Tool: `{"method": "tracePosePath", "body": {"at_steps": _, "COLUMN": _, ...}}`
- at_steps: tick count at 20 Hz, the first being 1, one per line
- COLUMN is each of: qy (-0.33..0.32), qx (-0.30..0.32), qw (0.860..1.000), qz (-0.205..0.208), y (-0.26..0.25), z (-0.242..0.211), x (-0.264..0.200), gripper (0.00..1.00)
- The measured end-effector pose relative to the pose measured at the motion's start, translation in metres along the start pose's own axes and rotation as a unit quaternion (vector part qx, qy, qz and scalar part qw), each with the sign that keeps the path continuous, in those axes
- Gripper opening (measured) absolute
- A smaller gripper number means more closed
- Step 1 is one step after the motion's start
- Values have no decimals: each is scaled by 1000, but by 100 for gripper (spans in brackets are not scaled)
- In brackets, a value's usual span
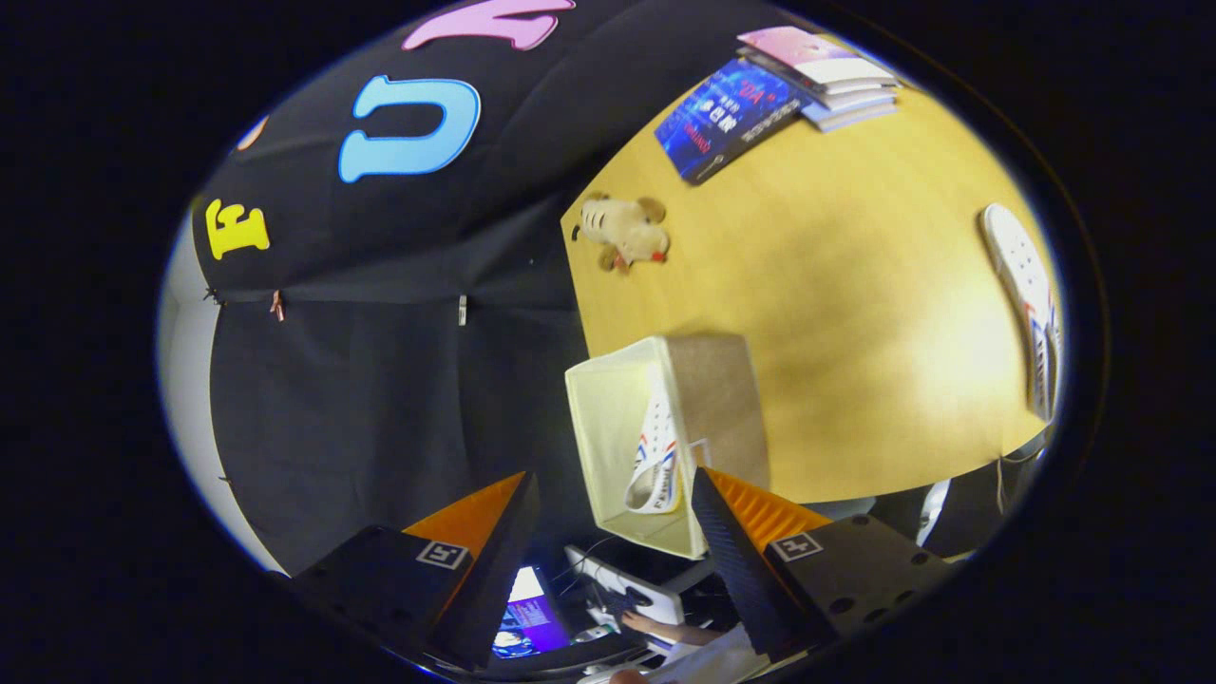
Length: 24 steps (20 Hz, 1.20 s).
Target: Open the storage box then place both shoes into the box .Put the left shoe in first, then the right shoe, with the right side of both shoes facing outward in a uniform manner.
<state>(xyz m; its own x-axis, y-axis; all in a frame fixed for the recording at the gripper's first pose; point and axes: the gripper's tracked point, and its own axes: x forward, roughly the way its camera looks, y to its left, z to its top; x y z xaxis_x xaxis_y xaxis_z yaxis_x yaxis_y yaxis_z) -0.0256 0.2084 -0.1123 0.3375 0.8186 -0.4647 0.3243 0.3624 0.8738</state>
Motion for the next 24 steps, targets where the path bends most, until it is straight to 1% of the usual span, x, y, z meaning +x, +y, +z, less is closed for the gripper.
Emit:
{"method": "tracePosePath", "body": {"at_steps": 3, "qy": -48, "qx": -17, "qw": 998, "qz": -37, "y": -50, "z": 31, "x": -49, "gripper": 98}}
{"method": "tracePosePath", "body": {"at_steps": 5, "qy": -81, "qx": -34, "qw": 993, "qz": -82, "y": -94, "z": 56, "x": -76, "gripper": 98}}
{"method": "tracePosePath", "body": {"at_steps": 7, "qy": -103, "qx": -46, "qw": 985, "qz": -133, "y": -143, "z": 76, "x": -101, "gripper": 98}}
{"method": "tracePosePath", "body": {"at_steps": 11, "qy": -107, "qx": -45, "qw": 971, "qz": -211, "y": -232, "z": 99, "x": -132, "gripper": 99}}
{"method": "tracePosePath", "body": {"at_steps": 14, "qy": -94, "qx": -68, "qw": 951, "qz": -286, "y": -301, "z": 111, "x": -147, "gripper": 99}}
{"method": "tracePosePath", "body": {"at_steps": 15, "qy": -88, "qx": -78, "qw": 945, "qz": -304, "y": -319, "z": 114, "x": -147, "gripper": 99}}
{"method": "tracePosePath", "body": {"at_steps": 18, "qy": -66, "qx": -90, "qw": 937, "qz": -330, "y": -357, "z": 120, "x": -138, "gripper": 98}}
{"method": "tracePosePath", "body": {"at_steps": 21, "qy": -35, "qx": -95, "qw": 937, "qz": -335, "y": -382, "z": 121, "x": -120, "gripper": 98}}
{"method": "tracePosePath", "body": {"at_steps": 24, "qy": -6, "qx": -107, "qw": 933, "qz": -345, "y": -402, "z": 119, "x": -105, "gripper": 97}}
